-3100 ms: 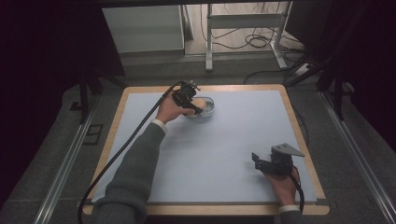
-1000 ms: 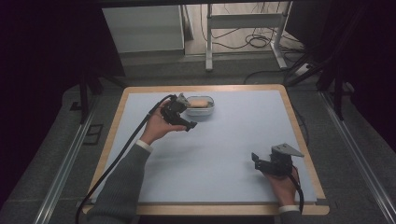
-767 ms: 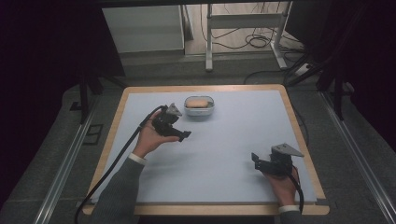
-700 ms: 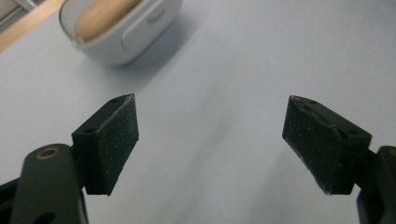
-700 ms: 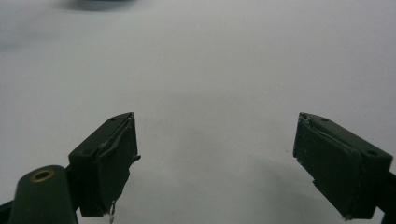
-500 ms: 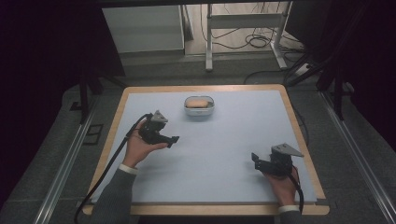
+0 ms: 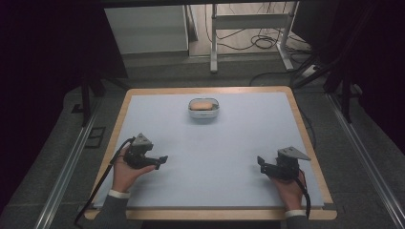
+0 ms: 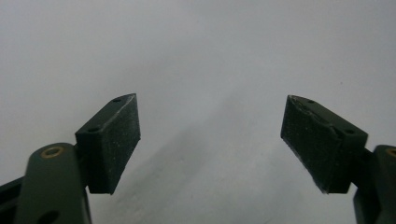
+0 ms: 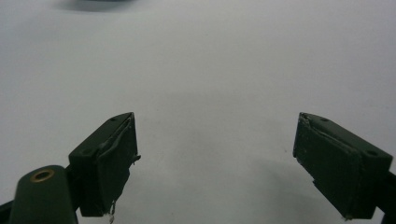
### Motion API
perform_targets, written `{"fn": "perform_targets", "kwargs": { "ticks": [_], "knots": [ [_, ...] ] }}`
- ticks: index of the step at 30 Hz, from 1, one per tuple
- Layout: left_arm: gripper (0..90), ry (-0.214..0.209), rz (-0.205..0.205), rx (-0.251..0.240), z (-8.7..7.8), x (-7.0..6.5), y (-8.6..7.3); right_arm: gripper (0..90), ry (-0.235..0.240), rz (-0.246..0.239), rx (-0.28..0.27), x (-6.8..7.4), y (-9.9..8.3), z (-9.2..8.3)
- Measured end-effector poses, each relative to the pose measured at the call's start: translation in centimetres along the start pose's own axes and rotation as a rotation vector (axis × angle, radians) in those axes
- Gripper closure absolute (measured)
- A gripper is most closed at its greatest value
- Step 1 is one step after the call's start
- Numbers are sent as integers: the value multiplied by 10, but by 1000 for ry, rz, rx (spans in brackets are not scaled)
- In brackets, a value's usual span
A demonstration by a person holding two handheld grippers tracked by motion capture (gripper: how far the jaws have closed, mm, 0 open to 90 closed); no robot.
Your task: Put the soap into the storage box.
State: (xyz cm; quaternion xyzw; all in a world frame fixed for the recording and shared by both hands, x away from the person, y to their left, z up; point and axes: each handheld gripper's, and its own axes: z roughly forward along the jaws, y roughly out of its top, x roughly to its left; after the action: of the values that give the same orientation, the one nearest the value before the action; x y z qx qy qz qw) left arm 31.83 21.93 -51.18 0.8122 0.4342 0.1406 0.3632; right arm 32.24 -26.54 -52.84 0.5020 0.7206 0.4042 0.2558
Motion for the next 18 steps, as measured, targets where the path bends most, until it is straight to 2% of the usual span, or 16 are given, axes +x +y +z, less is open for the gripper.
{"fn": "perform_targets", "kwargs": {
  "ticks": [2, 6, 9, 12, 18],
  "knots": [
    [207, 15, 9, 19, 2, 1, -3, 139, 1, -2, 2, 0, 0, 0],
    [209, 6, 2, 7, 4, 0, -3, 138, 1, -3, -3, 0, 0, 0],
    [206, 12, 17, 21, 5, -1, -3, 137, 4, -1, 0, 0, 0, 0],
    [205, 35, 25, 31, 6, -1, -3, 136, 5, -2, -3, 0, 0, 0],
    [203, 28, 34, 35, 6, -3, -4, 135, 8, 4, 4, -1, 0, 0]
  ]
}}
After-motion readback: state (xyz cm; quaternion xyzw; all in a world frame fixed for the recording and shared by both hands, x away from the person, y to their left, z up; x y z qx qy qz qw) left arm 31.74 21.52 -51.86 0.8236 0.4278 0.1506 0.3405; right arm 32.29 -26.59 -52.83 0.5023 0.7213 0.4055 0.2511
